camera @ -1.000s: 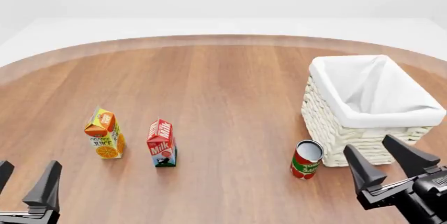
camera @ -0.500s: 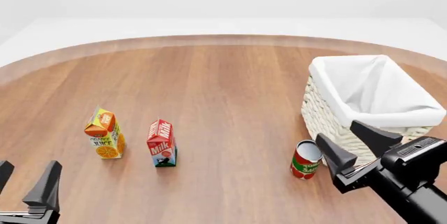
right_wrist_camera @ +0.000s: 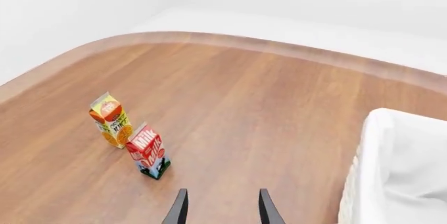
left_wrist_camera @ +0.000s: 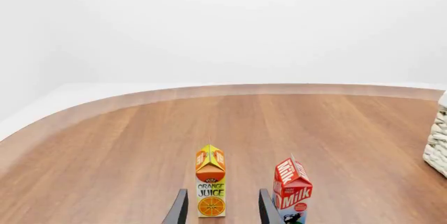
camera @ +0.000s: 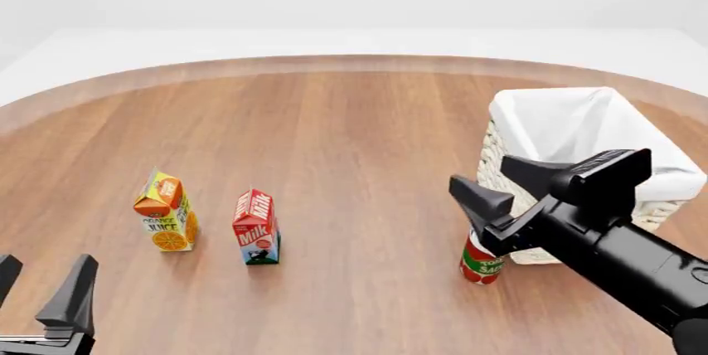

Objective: Pick the milk and place it in the basket.

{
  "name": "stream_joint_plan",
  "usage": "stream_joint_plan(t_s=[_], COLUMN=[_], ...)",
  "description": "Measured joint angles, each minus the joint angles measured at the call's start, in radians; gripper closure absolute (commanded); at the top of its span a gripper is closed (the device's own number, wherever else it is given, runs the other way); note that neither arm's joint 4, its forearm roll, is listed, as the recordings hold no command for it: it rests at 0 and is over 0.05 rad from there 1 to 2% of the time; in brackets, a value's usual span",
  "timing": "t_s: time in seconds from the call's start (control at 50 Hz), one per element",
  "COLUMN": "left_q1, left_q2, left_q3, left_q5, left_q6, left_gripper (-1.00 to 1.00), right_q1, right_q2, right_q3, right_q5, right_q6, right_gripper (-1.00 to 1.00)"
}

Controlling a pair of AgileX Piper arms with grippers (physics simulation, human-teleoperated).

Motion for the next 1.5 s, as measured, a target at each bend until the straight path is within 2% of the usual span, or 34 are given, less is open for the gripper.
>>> stream_joint_plan(t_s=[0.3, 0.64, 1.14, 1.5], left_q1=[0.0, 0.0, 0.0, 0.0], left_q2=[0.0, 0.0, 0.0, 0.0], left_q3=[0.0, 0.0, 0.0, 0.0], left_q5=[0.0, 0.0, 0.0, 0.0], left_q6=[0.0, 0.0, 0.0, 0.0], left_gripper=[-1.0, -1.0, -1.0, -1.0], right_q1=[0.06, 0.092, 0.141, 0.182], right_q2=[0.109, 0.226, 0.43, 0.572], right_q3=[-0.13, -0.272, -0.435, -0.556], right_q5=[0.064, 0.117, 0.12, 0.136], right_q6=[0.072, 0.179, 0.33, 0.409], right_gripper=[-1.0, -1.0, -1.0, -1.0])
